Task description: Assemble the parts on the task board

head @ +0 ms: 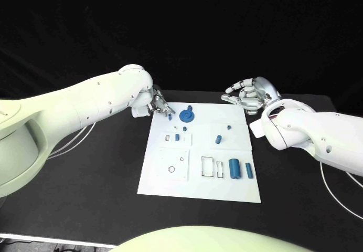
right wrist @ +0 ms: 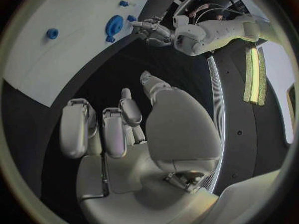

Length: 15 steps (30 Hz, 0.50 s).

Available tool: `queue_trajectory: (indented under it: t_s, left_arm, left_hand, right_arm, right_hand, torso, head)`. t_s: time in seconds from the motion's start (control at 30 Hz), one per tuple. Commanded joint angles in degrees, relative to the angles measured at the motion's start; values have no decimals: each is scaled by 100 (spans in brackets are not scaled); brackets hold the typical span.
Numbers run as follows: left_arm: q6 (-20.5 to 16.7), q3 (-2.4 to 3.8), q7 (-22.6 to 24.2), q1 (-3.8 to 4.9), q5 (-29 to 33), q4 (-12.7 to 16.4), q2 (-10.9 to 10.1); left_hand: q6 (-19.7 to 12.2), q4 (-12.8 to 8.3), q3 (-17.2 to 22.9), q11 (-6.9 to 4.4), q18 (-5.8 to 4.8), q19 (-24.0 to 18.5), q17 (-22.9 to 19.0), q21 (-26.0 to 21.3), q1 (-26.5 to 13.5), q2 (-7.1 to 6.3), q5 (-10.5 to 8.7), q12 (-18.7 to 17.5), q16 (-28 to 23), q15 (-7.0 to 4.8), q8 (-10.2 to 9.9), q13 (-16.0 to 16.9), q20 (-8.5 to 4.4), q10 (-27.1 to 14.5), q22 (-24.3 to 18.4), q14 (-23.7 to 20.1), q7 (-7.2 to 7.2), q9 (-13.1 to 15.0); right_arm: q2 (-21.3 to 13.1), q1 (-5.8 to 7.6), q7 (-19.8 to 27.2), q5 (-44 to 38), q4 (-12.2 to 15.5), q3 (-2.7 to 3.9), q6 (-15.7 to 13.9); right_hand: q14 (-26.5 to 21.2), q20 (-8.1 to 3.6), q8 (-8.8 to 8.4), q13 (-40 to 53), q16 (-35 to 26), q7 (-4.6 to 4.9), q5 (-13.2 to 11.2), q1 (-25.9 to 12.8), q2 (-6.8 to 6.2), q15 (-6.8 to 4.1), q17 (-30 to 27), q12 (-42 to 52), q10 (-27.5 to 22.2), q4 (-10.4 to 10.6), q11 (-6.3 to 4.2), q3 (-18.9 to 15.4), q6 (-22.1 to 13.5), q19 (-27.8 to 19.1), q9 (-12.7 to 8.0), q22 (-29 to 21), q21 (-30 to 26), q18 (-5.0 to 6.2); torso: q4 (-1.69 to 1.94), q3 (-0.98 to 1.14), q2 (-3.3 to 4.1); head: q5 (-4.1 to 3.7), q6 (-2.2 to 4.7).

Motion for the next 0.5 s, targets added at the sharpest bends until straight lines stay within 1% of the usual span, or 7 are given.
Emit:
queue_trajectory:
  t_s: [0.03, 0.3, 0.37, 0.5]
  left_arm:
    - [85, -1, 84, -3, 51, 1, 22]
    - [75, -5, 92, -8, 65, -8, 31]
    - [78, -6, 93, -9, 69, -12, 34]
    - [77, -6, 99, -9, 72, -21, 37]
  left_hand:
    - [57, 1, 41, -15, 30, 27, 782, 35, 61, -5, 32, 17, 32, -43, 23, 7, -19, 17, 11, 345, 1, -7]
    - [91, -5, 107, -32, 26, 37, 796, 49, 188, 29, 28, 22, 39, -59, 19, 22, -34, 43, 35, 351, -17, -24]
    - [111, -20, 200, -48, 25, 39, 807, 55, 339, 56, 26, 17, 44, -73, 13, 27, -48, 58, 45, 356, -33, -38]
    - [124, -40, 306, -60, 21, 47, 814, 66, 490, 70, 22, 4, 47, -85, 7, 20, -59, 63, 66, 359, -45, -51]
  right_arm:
    - [5, -1, 49, -35, 5, 1, 87]
    - [3, -1, 43, -38, 6, 1, 89]
    - [5, -1, 43, -39, 4, 1, 90]
    - [11, -1, 42, -40, 1, 1, 93]
  right_hand:
    - [288, 43, 4, -3, -29, -12, 15, -14, 23, 27, 276, -8, -19, 5, 2, -30, -34, 40, -9, 378, -38, 116]
    - [288, 42, 5, -3, -31, -12, 15, -9, 25, 27, 275, -7, -18, 4, 2, -31, -33, 40, -9, 378, -40, 116]
    - [288, 42, 5, -3, -31, -12, 15, -9, 25, 27, 275, -7, -18, 4, 2, -31, -33, 40, -9, 378, -40, 116]
    - [290, 42, 6, -2, -27, -12, 16, 1, 29, 26, 280, -5, -17, 3, 1, -31, -32, 43, -9, 382, -34, 114]
  torso:
    - [-8, 1, 5]
    - [-1, 1, 0]
    - [3, 2, 1]
    - [6, -1, 1]
  head:
    - [-17, 6]
    - [-26, -11]
    - [-26, -14]
    - [-25, -21]
